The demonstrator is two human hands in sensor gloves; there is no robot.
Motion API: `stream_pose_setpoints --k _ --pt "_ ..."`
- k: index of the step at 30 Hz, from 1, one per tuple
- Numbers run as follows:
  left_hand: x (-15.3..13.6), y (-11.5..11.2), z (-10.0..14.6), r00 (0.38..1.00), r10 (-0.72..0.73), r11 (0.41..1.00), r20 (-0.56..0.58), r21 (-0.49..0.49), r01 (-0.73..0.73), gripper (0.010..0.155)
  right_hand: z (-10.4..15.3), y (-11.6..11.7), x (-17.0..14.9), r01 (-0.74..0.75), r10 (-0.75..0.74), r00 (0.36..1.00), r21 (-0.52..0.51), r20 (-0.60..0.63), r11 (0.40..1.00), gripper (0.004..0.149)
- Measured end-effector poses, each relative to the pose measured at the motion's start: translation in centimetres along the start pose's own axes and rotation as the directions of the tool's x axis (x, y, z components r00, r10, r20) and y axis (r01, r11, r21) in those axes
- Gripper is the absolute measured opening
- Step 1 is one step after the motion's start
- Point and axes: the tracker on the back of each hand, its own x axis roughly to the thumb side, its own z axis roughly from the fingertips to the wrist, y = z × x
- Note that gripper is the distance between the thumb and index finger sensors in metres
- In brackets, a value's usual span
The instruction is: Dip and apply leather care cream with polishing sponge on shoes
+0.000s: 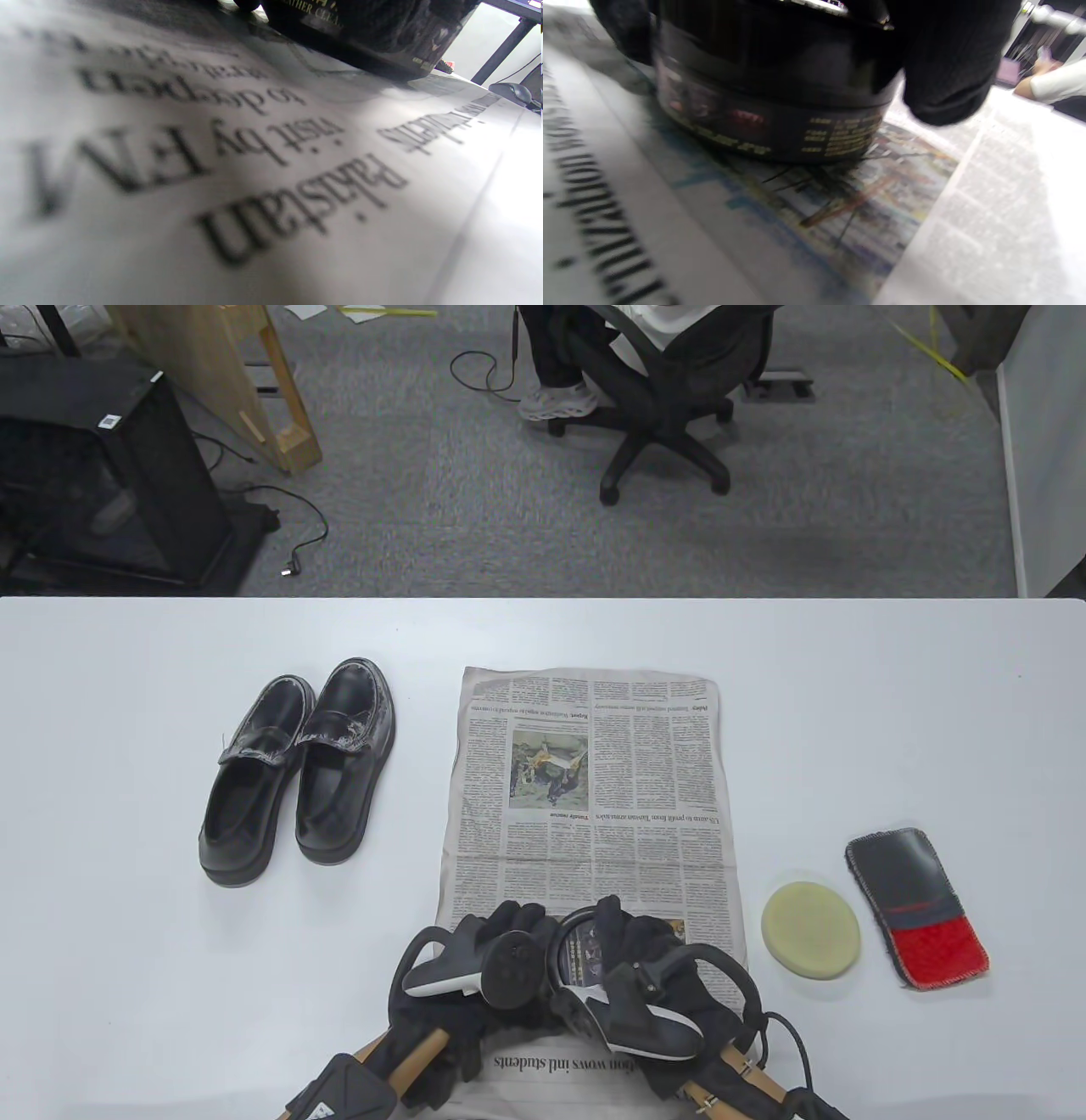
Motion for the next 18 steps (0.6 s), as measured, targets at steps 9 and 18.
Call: stream_pose_setpoints --k 9,18 --pt "0.1 0.0 0.0 1.0 -0.004 1.0 0.001 -0.003 0.004 0.099 0.2 0.2 -0.9 0.108 -0.109 0.993 0.015 0.052 0.994 0.118" --pt "0.1 -0.1 0.0 1.0 -0.007 1.0 -0.001 -0.005 0.007 0.099 -0.2 0.3 -0.2 0.098 -0.101 0.993 0.051 0.061 0.994 0.116"
